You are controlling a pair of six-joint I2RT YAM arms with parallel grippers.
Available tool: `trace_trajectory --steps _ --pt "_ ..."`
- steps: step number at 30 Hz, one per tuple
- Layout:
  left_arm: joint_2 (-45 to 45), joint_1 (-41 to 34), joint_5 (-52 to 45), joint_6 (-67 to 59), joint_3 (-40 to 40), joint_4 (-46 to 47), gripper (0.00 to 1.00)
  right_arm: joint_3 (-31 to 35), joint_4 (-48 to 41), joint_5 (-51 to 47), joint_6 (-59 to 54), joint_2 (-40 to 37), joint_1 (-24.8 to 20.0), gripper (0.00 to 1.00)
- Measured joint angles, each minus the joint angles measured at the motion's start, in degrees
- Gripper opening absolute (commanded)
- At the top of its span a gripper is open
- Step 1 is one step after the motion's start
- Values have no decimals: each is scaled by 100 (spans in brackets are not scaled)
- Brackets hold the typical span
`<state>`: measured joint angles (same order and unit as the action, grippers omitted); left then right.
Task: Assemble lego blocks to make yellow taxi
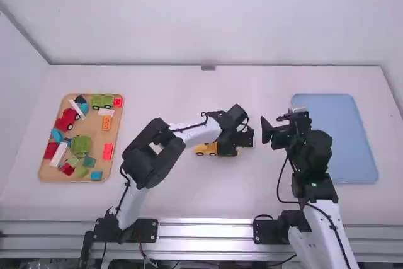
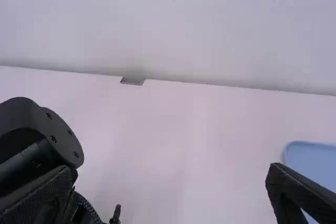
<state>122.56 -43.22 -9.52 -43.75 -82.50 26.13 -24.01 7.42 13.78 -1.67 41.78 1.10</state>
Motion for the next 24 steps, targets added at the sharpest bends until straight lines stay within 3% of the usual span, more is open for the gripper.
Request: trace_trajectory --steps 1,2,13,24 --pt "0 0 0 -26 0 2 93 0 0 0 -2 0 0 98" --pt "0 0 4 -24 0 2 99 0 -2 -4 -4 0 2 98" --pt "-90 138 -149 -46 -146 315 99 0 -7 0 -81 0 2 98" --pt "-1204 1366 -1268 -48 -166 852 99 0 98 4 -146 31 -63 98"
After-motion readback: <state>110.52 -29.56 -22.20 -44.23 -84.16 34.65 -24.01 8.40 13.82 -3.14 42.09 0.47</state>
